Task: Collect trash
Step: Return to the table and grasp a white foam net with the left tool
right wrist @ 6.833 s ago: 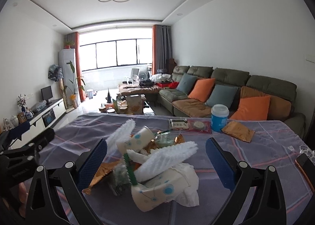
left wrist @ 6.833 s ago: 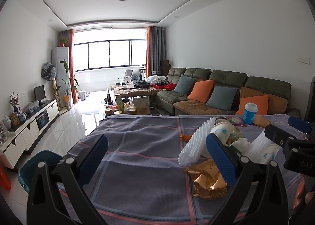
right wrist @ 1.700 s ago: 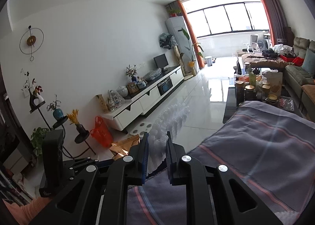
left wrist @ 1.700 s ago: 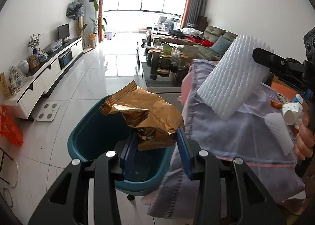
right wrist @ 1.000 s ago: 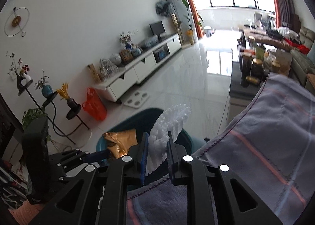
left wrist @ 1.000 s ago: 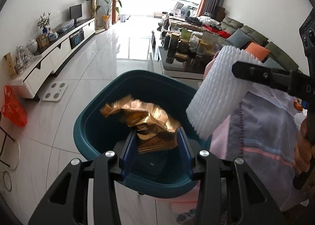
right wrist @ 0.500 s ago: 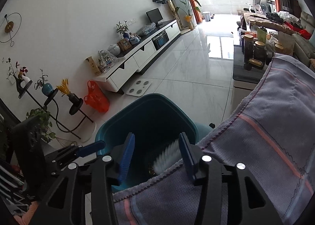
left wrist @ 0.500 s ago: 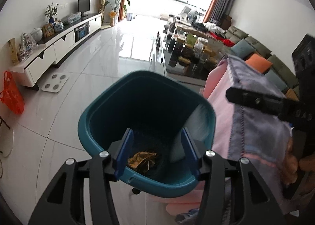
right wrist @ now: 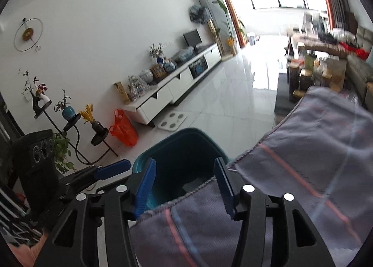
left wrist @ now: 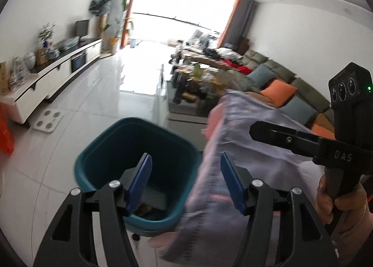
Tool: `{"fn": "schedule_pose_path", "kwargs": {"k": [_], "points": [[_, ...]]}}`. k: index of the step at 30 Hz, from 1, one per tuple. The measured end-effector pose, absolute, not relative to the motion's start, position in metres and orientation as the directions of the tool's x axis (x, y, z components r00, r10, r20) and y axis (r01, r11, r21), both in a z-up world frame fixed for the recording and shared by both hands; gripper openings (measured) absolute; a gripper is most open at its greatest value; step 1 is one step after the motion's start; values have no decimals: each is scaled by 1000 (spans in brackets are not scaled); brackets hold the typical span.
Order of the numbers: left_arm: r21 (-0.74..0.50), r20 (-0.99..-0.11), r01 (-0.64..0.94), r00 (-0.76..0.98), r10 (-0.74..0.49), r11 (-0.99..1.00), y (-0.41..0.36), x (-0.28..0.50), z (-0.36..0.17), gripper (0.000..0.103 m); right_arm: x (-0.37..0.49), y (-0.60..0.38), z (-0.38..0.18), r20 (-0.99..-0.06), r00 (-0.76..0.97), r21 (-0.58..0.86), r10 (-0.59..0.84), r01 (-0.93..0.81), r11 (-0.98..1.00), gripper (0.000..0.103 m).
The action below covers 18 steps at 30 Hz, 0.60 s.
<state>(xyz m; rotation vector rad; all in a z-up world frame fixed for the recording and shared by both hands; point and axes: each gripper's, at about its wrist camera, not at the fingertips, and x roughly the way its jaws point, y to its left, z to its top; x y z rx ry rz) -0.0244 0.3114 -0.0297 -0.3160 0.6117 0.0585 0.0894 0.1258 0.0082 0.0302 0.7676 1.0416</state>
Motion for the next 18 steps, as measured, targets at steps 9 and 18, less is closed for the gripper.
{"fn": "schedule_pose_path", "kwargs": {"k": [9,18], "points": [[-287,-535,137,798,-277,948,210,-13,-21,74,61,25,38,-498,448,267,742,-735,623,64],[-329,-602,301,664,-444,895,128,12,-55,75,53,-88,31,-506,628,245,591,-552,797,67]]}}
